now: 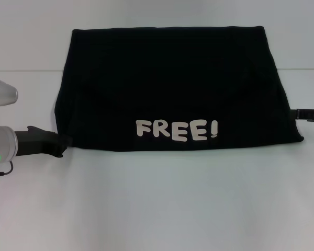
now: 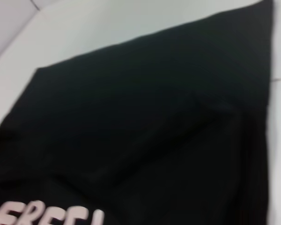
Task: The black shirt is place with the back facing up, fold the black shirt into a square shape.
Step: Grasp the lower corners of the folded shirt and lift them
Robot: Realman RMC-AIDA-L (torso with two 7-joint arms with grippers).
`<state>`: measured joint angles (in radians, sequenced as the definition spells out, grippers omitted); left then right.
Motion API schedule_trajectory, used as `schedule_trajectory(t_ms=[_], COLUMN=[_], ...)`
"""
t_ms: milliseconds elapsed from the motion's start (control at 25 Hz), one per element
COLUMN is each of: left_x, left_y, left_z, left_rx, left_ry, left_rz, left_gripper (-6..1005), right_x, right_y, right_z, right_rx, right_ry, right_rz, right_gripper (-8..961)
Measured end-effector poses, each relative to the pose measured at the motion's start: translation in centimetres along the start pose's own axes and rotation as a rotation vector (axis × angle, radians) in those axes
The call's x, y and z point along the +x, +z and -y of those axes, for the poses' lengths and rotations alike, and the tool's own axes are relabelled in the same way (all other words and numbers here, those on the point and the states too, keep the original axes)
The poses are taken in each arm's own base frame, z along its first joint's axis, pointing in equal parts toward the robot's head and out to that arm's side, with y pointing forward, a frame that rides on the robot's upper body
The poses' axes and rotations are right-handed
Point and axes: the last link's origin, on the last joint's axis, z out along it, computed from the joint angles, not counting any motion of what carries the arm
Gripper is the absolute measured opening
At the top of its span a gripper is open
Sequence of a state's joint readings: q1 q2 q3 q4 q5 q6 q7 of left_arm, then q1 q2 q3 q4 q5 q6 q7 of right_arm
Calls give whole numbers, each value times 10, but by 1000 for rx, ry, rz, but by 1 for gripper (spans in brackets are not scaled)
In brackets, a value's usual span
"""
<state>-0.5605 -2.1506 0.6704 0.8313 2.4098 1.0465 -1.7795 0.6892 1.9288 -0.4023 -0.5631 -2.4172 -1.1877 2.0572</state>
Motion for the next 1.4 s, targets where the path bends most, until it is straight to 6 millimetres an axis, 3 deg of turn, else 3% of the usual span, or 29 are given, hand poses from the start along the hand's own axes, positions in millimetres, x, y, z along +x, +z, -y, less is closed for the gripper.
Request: schedule_trajectory(t_ms=[1120,1400], left_x=[7,6], left_y=[1,1], left_z=[3,3], left_rx=[10,10], left_ry=[4,4], left_rz=[-8,-8], left_gripper=[7,6], right_x=[24,27], right_y=[24,21], right_z=[-4,0], right_rx=[42,50], right_ry=[-39,-39], right_rz=[-54,-60], right_gripper=[744,425])
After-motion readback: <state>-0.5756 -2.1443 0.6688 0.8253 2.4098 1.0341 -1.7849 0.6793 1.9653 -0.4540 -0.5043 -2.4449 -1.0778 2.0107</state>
